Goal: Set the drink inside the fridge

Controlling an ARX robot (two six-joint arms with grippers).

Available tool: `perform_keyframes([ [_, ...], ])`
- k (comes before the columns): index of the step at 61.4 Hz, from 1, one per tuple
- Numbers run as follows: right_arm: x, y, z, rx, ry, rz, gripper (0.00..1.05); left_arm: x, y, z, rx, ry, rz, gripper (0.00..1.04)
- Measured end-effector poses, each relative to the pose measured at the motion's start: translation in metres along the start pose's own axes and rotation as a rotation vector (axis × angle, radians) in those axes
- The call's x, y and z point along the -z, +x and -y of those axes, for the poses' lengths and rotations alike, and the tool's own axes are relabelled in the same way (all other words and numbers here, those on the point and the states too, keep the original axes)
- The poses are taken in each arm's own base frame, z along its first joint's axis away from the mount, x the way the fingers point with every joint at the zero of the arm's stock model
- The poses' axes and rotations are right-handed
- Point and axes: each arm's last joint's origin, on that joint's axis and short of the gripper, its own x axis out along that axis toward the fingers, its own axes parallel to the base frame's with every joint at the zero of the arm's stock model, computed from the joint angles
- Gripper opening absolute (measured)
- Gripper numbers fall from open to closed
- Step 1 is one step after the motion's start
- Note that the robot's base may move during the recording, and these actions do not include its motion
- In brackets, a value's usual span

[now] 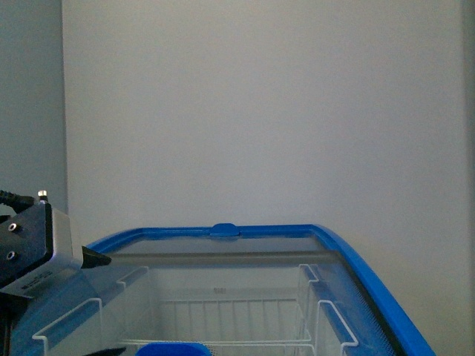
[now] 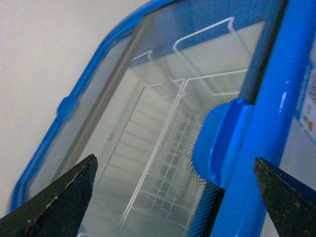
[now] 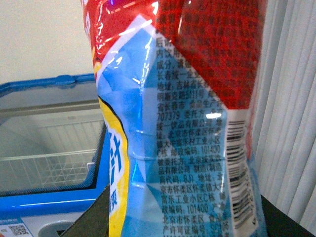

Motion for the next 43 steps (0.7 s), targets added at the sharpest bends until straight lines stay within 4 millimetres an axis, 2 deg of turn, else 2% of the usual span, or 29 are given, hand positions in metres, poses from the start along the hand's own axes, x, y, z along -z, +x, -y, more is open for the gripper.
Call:
perform_keyframes([
  [6,0.0,0.0,0.0,-0.002,0.0,0.0,0.42,0.009,0.019,-0.006,0.087,0.033,-0.02,0.97],
  [18,0.0,0.0,0.0,0.0,0.0,0.0,0.42,0.024,0.039,-0.009,0.13,0.08,-0.043,0.97],
  [23,0.0,0.0,0.0,-0.002,0.0,0.0,0.42,0.026,0.05,-0.019,0.103,0.121,-0.046,0.97],
  [43,0.0,0.0,0.0,0.0,0.0,0.0,0.42,0.024,0.088,-0.034,0.117,0.151,-0.012,0.97],
])
